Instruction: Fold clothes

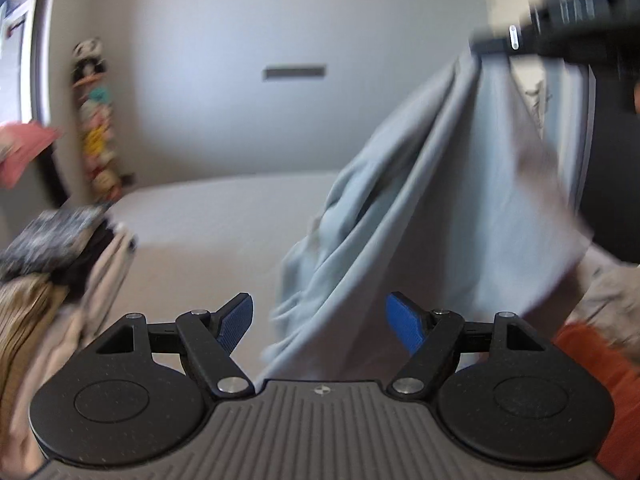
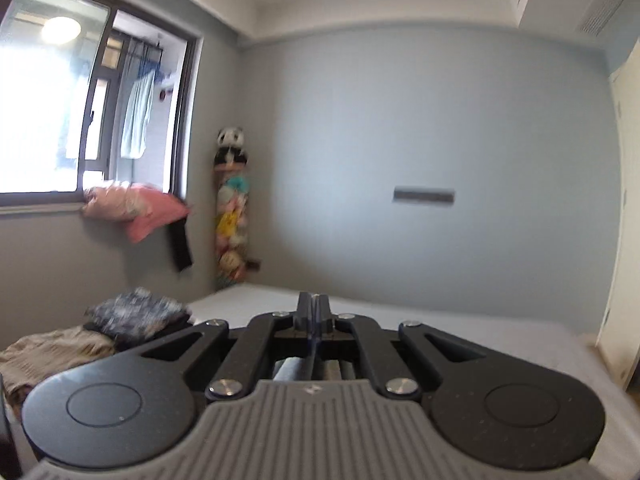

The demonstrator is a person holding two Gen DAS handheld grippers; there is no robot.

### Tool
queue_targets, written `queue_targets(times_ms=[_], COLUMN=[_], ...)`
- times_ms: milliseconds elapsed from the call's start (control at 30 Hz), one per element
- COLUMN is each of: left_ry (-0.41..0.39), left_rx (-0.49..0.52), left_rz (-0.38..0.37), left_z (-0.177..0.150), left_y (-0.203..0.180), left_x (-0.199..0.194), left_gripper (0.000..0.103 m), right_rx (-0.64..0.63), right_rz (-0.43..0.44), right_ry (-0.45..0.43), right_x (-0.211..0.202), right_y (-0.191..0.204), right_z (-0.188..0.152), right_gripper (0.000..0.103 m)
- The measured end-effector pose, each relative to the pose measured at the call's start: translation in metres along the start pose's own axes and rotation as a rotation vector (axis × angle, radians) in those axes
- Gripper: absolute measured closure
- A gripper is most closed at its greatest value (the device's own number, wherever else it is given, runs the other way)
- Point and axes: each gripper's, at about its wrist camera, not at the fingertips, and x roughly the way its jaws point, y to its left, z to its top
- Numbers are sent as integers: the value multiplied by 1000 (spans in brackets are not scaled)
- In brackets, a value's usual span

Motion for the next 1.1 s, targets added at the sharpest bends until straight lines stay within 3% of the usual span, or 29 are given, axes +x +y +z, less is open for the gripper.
queue_targets(times_ms=[100,233,400,567,633,767,900,1000,1100], left_ry=[70,158,234,283,310,340,367,367,391], left_rx=[-2,-4,-67,-117,-126,-135,-118,-111,-193], left_rz=[26,44,40,31,36,49,27,13,-21], left_z=[-27,-63,-87,-94,-97,-104,-109,-115,-125], left_y=[23,48,62,80,89,98,99,100,110], left_x=[5,10,19,49,69,99,115,119,125], left_gripper=[16,15,15,15,15,16,15,15,14], right_rx=[78,108,143,132,136,136,134,169,188], right_rz=[8,-50,-122,-140,-144,-155,-179,-150,-120], right_ry=[154,340,472,544,537,518,514,579,649], right_x=[44,80,66,57,51,53,67,92,112], right_y=[4,14,-6,-13,-15,-23,-28,-26,-14], right_z=[-65,-150,-200,-216,-212,-201,-196,-209,-228], right_gripper=[101,101,100,89,69,65,48,41,42])
